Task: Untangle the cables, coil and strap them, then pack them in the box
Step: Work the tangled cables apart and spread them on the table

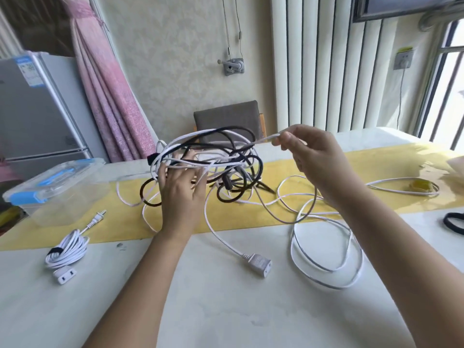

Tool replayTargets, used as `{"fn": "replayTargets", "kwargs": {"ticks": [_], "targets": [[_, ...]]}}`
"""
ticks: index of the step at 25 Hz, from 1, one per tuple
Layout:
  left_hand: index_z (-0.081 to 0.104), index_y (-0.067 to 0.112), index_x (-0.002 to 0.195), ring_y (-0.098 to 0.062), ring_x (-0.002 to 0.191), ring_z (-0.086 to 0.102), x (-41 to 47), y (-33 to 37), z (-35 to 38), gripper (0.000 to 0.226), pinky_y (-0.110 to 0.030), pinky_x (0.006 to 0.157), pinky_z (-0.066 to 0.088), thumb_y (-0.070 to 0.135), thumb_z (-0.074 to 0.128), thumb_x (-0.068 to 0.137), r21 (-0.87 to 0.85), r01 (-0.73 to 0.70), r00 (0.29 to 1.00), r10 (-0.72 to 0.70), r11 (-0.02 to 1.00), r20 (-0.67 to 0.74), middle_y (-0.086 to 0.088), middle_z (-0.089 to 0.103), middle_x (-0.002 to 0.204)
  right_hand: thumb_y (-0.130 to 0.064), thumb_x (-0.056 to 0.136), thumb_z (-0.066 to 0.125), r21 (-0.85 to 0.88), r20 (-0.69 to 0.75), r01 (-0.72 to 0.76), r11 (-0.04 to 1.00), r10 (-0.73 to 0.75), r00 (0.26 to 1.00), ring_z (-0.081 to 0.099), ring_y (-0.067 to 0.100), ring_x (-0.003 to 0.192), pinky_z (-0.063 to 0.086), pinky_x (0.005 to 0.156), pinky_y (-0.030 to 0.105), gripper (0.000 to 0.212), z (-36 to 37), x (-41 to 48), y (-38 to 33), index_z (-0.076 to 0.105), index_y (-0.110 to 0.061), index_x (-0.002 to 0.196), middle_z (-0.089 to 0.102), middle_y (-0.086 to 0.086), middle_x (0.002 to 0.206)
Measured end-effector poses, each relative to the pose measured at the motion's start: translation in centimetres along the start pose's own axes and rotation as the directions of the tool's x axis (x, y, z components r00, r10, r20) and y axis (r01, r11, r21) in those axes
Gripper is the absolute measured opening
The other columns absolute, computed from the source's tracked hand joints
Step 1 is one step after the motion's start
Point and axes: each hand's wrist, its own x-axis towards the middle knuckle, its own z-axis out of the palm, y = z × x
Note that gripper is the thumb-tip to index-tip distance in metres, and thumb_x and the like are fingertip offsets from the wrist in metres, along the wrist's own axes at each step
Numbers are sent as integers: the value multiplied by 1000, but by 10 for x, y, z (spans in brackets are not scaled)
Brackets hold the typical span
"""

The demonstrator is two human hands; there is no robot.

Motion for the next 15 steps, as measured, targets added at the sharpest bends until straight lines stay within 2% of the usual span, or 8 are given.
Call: {"fn": "replayTargets", "kwargs": {"ticks": [3, 5, 7, 8, 9, 12, 14, 15], "targets": [[74, 8, 79, -28, 112, 56, 2, -10, -4, 22, -30, 112, 20, 8, 51, 80, 51, 16, 1000, -16, 999, 5, -13, 70, 99, -21, 95, 54, -252, -64, -84, 964, 70, 995, 44, -1, 45, 29, 46, 13, 21, 9, 2, 20, 68, -20, 80, 55, -13, 65], [71, 16, 64, -10, 91, 62, 7, 0, -24, 36, -15, 100, 34, -8, 47, 74, -245, 126, 991, -110, 961, 76, -4, 70, 75, -18, 94, 53, -388, -90, -107, 915, 78, 993, 48, -2, 50, 31, 49, 17, 21, 5, 4, 23, 68, -20, 80, 56, -11, 69], [64, 24, 49, 0, 66, 64, 8, 12, -46, 49, -6, 80, 43, -17, 48, 70, -614, 293, 952, -166, 733, 256, 5, 65, 55, -14, 93, 50, -527, -44, -122, 841, 116, 992, 57, 5, 66, 38, 59, 25, 23, -2, 4, 25, 69, -20, 81, 62, -3, 74], [64, 24, 49, 0, 63, 64, 7, 15, -51, 45, -7, 74, 47, -13, 50, 70, -685, 360, 929, -178, 633, 324, 5, 64, 53, -13, 92, 49, -604, -16, -125, 787, 144, 989, 60, 17, 77, 40, 65, 30, 23, -4, 4, 28, 70, -18, 85, 66, 1, 79], [66, 25, 55, 1, 65, 64, 6, 18, -53, 38, -9, 71, 48, -7, 52, 72, -679, 390, 916, -185, 621, 357, 6, 66, 55, -12, 93, 47, -695, 10, -109, 710, 162, 987, 59, 24, 86, 41, 68, 32, 24, -3, 3, 32, 71, -17, 91, 67, 5, 87], [67, 23, 87, 4, 82, 61, 5, 20, -50, 17, -10, 80, 45, 9, 64, 77, -466, 286, 941, -155, 838, 300, 14, 69, 83, -1, 89, 46, -894, 97, 57, 445, 67, 993, 48, 31, 107, 38, 83, 35, 31, 9, -4, 38, 63, -13, 113, 59, 10, 113], [64, 19, 92, -2, 86, 55, 5, 26, -52, 19, -15, 84, 41, 22, 76, 77, -272, 124, 987, -92, 954, 130, 11, 63, 92, 11, 76, 46, -823, 261, 288, 490, -124, 957, 42, 30, 118, 33, 96, 34, 50, 18, -7, 37, 59, -13, 118, 54, 9, 123], [62, 17, 84, -5, 79, 53, 6, 31, -55, 22, -20, 78, 40, 31, 77, 76, -181, 93, 995, -83, 979, 60, 8, 60, 85, 14, 71, 46, -748, 366, 410, 522, -191, 911, 41, 29, 120, 32, 99, 32, 55, 22, -7, 37, 60, -13, 117, 54, 7, 125]]}}
